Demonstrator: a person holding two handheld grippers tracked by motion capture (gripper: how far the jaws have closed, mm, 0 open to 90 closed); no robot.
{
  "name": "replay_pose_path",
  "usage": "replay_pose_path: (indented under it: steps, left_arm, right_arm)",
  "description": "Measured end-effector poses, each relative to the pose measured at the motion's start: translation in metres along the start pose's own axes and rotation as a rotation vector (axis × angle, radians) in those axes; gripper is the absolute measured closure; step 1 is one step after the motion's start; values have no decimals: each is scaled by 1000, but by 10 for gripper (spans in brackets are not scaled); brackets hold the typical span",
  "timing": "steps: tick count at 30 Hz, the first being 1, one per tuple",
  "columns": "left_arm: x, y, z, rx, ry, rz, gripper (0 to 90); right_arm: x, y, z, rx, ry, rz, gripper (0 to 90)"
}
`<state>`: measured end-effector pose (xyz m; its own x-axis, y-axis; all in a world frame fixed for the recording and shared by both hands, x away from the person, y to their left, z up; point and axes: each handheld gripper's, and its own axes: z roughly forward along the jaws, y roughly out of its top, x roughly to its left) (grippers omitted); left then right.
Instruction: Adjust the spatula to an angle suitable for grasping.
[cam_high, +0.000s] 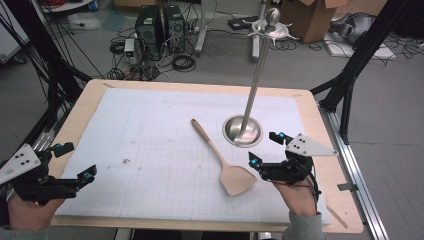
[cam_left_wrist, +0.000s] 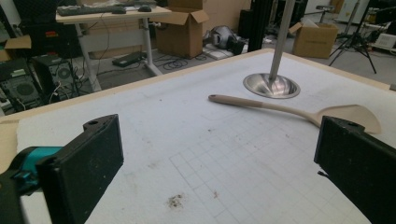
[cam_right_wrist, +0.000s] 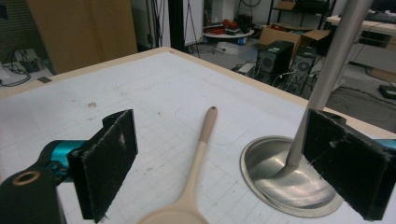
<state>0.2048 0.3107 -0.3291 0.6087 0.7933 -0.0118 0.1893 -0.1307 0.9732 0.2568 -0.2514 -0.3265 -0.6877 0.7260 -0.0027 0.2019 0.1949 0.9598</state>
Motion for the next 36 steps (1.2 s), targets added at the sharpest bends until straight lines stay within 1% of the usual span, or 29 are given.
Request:
replay_pose_path:
  steps: [14,18,28,30,36]
  left_arm:
    - [2,-3,0,4,-5,-11,17]
    - [2,-3,1,6,-5,-12,17]
    - [1,-3,0,9,-7,-12,17]
    - [1,-3,0,7,-7,-14,17]
    - [1,-3,0,8,-7,-15,17]
  right_arm:
    - [3,3,20,42,31,-15,96]
    - [3,4,25,38,31,-20,96]
    - [7,6,36,59,40,-34,96]
    - [8,6,41,63,40,-48,96]
    - [10,7,52,75,48,-52,96]
